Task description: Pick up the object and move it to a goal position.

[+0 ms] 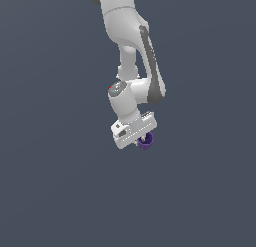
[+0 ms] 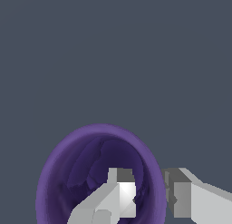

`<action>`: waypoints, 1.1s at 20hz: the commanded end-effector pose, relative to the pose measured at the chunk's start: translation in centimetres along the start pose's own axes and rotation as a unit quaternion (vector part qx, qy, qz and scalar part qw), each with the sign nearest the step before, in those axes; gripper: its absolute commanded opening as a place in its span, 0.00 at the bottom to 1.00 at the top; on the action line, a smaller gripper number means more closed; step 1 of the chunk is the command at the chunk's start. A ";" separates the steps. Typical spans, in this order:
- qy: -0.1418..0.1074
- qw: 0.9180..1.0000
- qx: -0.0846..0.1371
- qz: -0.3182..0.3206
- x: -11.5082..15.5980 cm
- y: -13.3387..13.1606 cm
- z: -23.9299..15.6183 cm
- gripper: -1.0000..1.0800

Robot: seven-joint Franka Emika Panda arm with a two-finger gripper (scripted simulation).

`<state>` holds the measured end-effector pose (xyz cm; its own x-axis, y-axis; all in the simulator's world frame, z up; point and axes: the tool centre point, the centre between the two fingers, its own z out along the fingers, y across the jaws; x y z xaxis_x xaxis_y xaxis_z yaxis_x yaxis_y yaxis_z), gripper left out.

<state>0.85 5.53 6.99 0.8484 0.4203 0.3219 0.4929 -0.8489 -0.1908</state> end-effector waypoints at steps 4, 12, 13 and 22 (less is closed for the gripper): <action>0.000 1.000 0.000 0.000 0.0 -0.6 -0.2 0.00; -0.001 1.000 -0.001 0.000 -0.3 -4.5 -1.4 0.00; -0.001 1.000 -0.001 0.000 -0.4 -5.3 -1.6 0.00; -0.001 1.000 -0.001 0.000 -0.9 -13.8 -4.1 0.00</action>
<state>-6.66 14.54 12.47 0.8485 0.4219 0.3193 0.4933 -0.8490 -0.1890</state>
